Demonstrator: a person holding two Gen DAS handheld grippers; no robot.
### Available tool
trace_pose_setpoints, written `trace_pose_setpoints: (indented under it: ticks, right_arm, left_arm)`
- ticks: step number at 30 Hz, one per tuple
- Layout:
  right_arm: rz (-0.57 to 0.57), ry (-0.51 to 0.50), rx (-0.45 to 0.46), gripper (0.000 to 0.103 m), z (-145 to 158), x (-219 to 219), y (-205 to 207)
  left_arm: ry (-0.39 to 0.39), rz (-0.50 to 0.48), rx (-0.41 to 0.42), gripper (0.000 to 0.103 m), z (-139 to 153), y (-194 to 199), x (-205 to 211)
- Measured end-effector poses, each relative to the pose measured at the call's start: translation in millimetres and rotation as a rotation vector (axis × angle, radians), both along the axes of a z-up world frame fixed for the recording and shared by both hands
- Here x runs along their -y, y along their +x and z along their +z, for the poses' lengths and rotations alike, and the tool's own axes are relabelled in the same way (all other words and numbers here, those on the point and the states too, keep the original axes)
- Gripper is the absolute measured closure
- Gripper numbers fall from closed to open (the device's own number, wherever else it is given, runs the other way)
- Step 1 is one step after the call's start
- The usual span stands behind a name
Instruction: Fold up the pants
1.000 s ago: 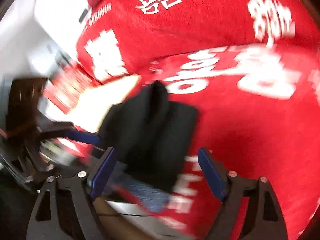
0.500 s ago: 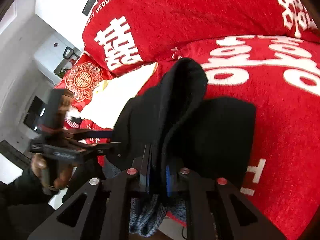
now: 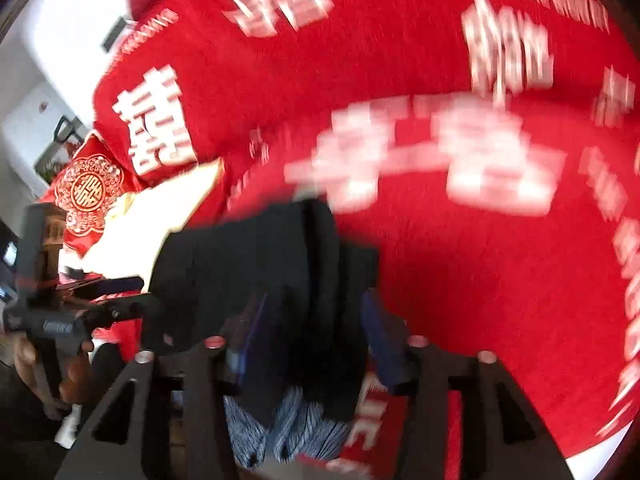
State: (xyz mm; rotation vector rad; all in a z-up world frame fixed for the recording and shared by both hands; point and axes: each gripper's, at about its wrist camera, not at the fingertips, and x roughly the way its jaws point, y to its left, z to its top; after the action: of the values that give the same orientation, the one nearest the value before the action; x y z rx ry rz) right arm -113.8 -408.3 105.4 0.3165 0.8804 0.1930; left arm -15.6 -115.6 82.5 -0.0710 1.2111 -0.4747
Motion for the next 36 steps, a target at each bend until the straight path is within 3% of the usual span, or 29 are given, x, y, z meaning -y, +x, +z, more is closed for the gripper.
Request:
trace_pose_setpoints:
  ticks: [1, 3, 5, 9, 11, 13, 17, 20, 22, 26, 27, 29, 32, 34, 36]
  right_arm:
    - [0.042, -0.032, 0.067, 0.041, 18.4, -9.8, 0.1]
    - [0.130, -0.087, 0.132, 0.024, 34.3, -30.4, 4.4]
    - [0.223, -0.166, 0.147, 0.023, 35.7, -61.2, 22.6]
    - [0.283, -0.214, -0.005, 0.024, -9.7, -80.9, 66.4]
    - [0.269, -0.212, -0.158, 0.023, -46.9, -71.4, 86.0]
    - [0.251, -0.151, -0.138, 0.024, -47.8, -62.4, 86.9]
    - [0.206, -0.114, -0.108, 0.023, -5.4, -52.1, 58.7]
    - [0.224, -0.221, -0.031, 0.022, 23.0, -64.3, 8.1]
    - [0.248, -0.293, -0.015, 0.022, 24.4, -82.1, -24.1]
    - [0.197, -0.528, -0.084, 0.022, -15.2, -102.4, -52.1]
    - [0.151, -0.524, -0.113, 0.022, -25.3, -97.1, -49.9]
    - [0.081, -0.420, -0.181, 0.019, -41.4, -82.2, -42.1]
    - [0.059, -0.376, -0.219, 0.016, -43.1, -74.6, -39.4]
    - [0.045, -0.394, -0.192, 0.016, -30.3, -75.8, -43.1]
    - [0.041, -0.416, -0.088, 0.015, -5.5, -83.9, -49.7]
  left_arm:
    - [-0.022, 0.021, -0.026, 0.001, -5.0, 3.6, -6.0]
    - [-0.044, 0.062, -0.075, 0.001, -17.4, 6.3, -16.7]
    - [-0.035, 0.077, -0.083, 0.001, -23.1, 4.3, -18.7]
    - [0.035, 0.045, -0.055, 0.001, -25.2, -4.6, -16.0]
    - [0.059, 0.040, -0.052, 0.001, -30.5, -6.7, -16.3]
    - [0.085, 0.033, -0.054, 0.001, -38.6, -5.7, -16.6]
    - [0.040, 0.080, -0.077, 0.001, -36.6, -7.7, -36.5]
    - [0.070, 0.089, 0.003, 0.001, -19.7, -23.2, -46.7]
    - [0.098, 0.057, 0.028, 0.001, -18.0, -38.8, -44.6]
    - [0.247, 0.019, 0.051, 0.000, -41.9, -55.4, -32.4]
    - [0.228, 0.033, 0.041, 0.000, -46.2, -54.9, -34.6]
    - [0.166, 0.069, -0.005, 0.000, -52.5, -50.6, -43.8]
    - [0.074, 0.133, -0.060, 0.000, -48.5, -47.6, -70.8]
    - [0.080, 0.180, -0.023, 0.000, -42.5, -50.1, -87.5]
    - [0.120, 0.208, -0.041, 0.000, -50.1, -50.4, -97.1]
